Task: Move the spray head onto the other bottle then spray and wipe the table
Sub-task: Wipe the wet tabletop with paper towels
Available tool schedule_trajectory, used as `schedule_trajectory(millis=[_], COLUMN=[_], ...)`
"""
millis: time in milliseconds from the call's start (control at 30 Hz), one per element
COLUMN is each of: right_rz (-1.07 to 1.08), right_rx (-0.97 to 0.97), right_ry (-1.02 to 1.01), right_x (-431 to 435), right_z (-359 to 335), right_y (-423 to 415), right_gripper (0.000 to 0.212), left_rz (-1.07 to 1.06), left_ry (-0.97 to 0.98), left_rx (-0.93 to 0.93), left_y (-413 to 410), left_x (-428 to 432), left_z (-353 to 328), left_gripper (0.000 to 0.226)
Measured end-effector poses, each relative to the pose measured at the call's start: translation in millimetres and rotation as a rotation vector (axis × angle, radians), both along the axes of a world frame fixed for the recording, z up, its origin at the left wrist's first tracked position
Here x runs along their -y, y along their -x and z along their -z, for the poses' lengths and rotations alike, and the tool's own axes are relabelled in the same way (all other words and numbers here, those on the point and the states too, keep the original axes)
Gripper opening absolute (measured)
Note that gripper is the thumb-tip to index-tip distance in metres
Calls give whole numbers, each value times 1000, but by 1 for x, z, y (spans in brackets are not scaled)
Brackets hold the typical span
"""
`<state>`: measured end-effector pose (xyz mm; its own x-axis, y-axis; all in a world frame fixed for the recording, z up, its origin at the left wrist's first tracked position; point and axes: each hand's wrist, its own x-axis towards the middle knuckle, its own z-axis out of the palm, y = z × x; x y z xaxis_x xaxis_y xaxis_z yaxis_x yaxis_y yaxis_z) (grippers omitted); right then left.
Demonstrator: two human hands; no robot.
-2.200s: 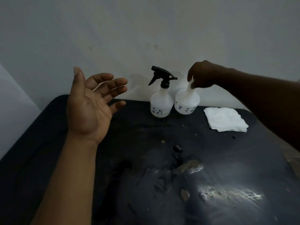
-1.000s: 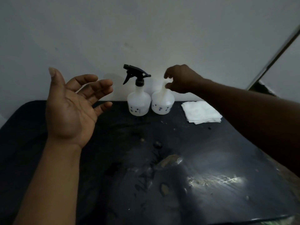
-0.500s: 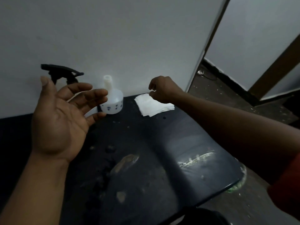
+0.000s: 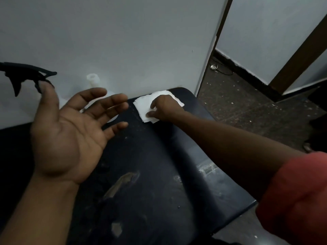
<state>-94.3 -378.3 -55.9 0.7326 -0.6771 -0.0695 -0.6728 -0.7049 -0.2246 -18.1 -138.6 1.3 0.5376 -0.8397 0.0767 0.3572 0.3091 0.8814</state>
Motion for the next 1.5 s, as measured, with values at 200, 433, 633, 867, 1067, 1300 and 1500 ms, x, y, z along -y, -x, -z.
schedule_trajectory(millis=[200,433,633,867,1067,1300,1500], right_rz=[-45,-74,-82,-149,-219,-425,-562], right_rx=[105,146,301,319,-100,-115,-131], right_ry=[47,-7,-39,-34,10,-113,46], right_x=[-1,-2,3,1,-7,-24,-29], right_z=[5,5,-2,-19,-20,-8,-9], right_y=[0,5,5,8,13,10,16], right_gripper=[19,15,16,18,14,34,27], left_rz=[79,136,102,50,2,-45,-30], left_ry=[-5,-77,-120,-131,-141,-165,-127], left_rx=[-54,-58,-55,-33,-18,-4,-40], left_y=[39,51,47,39,31,24,24], left_x=[25,32,30,25,20,18,18], left_z=[-2,8,14,13,12,15,10], left_gripper=[74,72,72,74,73,74,73])
